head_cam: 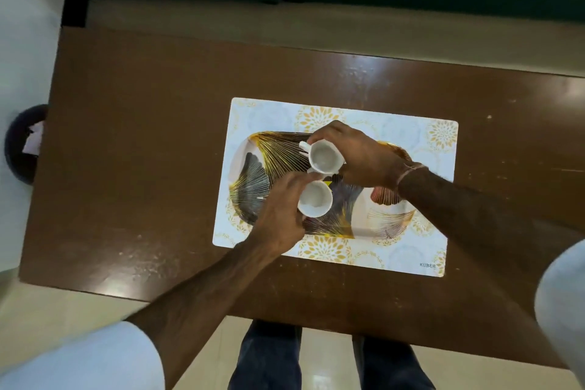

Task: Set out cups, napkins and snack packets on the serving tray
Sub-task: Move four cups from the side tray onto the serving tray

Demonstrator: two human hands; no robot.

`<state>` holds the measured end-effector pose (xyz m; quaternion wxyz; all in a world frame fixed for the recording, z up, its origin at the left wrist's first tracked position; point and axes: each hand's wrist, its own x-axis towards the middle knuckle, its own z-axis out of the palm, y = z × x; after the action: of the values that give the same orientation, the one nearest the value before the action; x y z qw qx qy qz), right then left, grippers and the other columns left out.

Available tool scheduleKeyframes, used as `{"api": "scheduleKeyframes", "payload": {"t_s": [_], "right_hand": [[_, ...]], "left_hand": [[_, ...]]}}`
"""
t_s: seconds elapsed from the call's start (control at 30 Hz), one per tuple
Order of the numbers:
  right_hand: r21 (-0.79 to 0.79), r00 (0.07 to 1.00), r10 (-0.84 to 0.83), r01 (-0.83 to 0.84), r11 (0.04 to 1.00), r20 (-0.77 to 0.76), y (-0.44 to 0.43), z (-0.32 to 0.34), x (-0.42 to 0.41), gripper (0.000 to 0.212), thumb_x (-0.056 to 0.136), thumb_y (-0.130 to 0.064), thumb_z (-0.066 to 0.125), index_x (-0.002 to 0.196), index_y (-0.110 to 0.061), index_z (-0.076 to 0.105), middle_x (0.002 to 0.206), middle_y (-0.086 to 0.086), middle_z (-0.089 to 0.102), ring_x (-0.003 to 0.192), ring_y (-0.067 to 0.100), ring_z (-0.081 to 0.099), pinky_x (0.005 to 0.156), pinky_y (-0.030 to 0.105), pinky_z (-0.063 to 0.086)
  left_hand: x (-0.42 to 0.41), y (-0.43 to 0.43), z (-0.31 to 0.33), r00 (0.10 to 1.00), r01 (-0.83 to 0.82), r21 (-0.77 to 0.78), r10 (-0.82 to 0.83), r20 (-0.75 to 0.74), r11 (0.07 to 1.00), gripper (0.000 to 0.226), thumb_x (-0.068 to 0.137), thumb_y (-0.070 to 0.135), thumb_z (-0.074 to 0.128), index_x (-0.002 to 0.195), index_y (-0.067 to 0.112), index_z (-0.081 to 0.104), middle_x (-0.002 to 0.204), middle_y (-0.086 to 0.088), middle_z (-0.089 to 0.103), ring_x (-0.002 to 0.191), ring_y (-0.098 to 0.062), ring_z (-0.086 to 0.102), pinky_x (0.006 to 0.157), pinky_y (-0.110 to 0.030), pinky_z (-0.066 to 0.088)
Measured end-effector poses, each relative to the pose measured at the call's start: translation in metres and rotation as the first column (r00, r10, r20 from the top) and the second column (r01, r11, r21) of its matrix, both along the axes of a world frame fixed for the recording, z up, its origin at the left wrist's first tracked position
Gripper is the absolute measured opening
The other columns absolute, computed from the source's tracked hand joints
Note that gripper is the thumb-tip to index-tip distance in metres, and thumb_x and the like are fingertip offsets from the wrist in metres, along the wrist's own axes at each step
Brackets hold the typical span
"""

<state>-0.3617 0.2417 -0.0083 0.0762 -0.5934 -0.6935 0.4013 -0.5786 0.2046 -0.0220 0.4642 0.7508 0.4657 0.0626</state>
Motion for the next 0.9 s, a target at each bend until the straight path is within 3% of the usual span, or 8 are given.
{"api": "scheduleKeyframes", "payload": {"t_s": [0.07, 0.17, 0.23, 0.53, 0.7, 0.77, 0.9], "right_hand": [[-0.015, 1.000, -0.004, 0.004, 1.000, 0.009, 0.002, 0.000, -0.001, 0.073, 0.071, -0.012, 0.086, 0.135, -0.017, 0.052, 0.135, 0.008, 0.052, 0.122, 0.027, 0.052, 0.099, 0.046, 0.050], [-0.025, 1.000, 0.007, -0.007, 1.000, 0.028, 0.002, -0.002, -0.006, 0.078, 0.069, -0.011, 0.088, 0.136, -0.019, 0.050, 0.137, 0.007, 0.051, 0.124, 0.025, 0.051, 0.100, 0.041, 0.049], [-0.027, 1.000, 0.006, -0.005, 1.000, 0.025, 0.000, -0.005, -0.010, 0.079, 0.068, -0.012, 0.088, 0.136, -0.020, 0.049, 0.137, 0.006, 0.050, 0.124, 0.024, 0.050, 0.098, 0.036, 0.047], [0.032, 0.999, 0.043, -0.042, 0.999, -0.027, 0.004, -0.009, -0.028, 0.071, 0.069, -0.008, 0.081, 0.133, -0.019, 0.054, 0.132, 0.007, 0.053, 0.120, 0.027, 0.055, 0.096, 0.043, 0.050], [0.033, 0.999, 0.037, -0.036, 0.999, -0.029, 0.002, -0.012, -0.032, 0.073, 0.071, -0.010, 0.079, 0.137, -0.020, 0.051, 0.134, 0.009, 0.053, 0.122, 0.030, 0.053, 0.098, 0.047, 0.048], [0.015, 0.999, 0.031, -0.031, 0.999, -0.027, -0.001, -0.013, -0.032, 0.082, 0.071, -0.011, 0.081, 0.144, -0.021, 0.045, 0.140, 0.010, 0.050, 0.126, 0.031, 0.051, 0.103, 0.047, 0.046], [0.027, 0.996, -0.068, 0.069, 0.997, -0.058, -0.011, -0.009, -0.017, 0.089, 0.070, -0.019, 0.084, 0.148, -0.019, 0.041, 0.146, 0.011, 0.045, 0.132, 0.030, 0.046, 0.110, 0.038, 0.040]], "left_hand": [[-0.003, -0.004, -0.002, 0.998, -0.061, -0.004, 0.061, 0.024, 0.998, 0.087, 0.065, 0.003, 0.087, 0.138, 0.025, 0.045, 0.135, 0.003, 0.052, 0.123, -0.013, 0.048, 0.098, -0.029, 0.047], [-0.001, -0.011, -0.006, 0.990, -0.139, 0.017, 0.138, 0.020, 0.990, 0.083, 0.065, 0.023, 0.092, 0.134, 0.026, 0.046, 0.130, 0.006, 0.054, 0.115, -0.005, 0.047, 0.090, -0.008, 0.034], [-0.001, -0.015, -0.008, 0.984, -0.178, 0.055, 0.176, 0.036, 0.983, 0.077, 0.066, 0.027, 0.091, 0.130, 0.025, 0.049, 0.126, 0.005, 0.056, 0.111, -0.003, 0.048, 0.086, -0.005, 0.033], [-0.009, -0.023, -0.013, 0.954, -0.300, 0.072, 0.300, 0.015, 0.951, 0.080, 0.066, 0.028, 0.091, 0.129, 0.034, 0.043, 0.127, 0.007, 0.055, 0.112, 0.001, 0.045, 0.087, -0.008, 0.035], [-0.010, -0.024, -0.011, 0.951, -0.308, 0.059, 0.308, 0.017, 0.949, 0.088, 0.064, 0.033, 0.091, 0.135, 0.031, 0.038, 0.135, 0.004, 0.051, 0.119, -0.009, 0.047, 0.096, -0.037, 0.052], [-0.010, -0.023, -0.007, 0.953, -0.303, 0.103, 0.301, 0.039, 0.947, 0.094, 0.064, 0.040, 0.088, 0.141, 0.023, 0.036, 0.143, -0.002, 0.043, 0.129, -0.017, 0.043, 0.103, -0.041, 0.048], [-0.002, -0.015, 0.008, 0.958, -0.288, 0.320, 0.274, 0.088, 0.903, 0.086, 0.073, 0.050, 0.077, 0.143, 0.014, 0.042, 0.155, -0.007, 0.034, 0.143, -0.014, 0.028, 0.114, -0.030, 0.027]]}}
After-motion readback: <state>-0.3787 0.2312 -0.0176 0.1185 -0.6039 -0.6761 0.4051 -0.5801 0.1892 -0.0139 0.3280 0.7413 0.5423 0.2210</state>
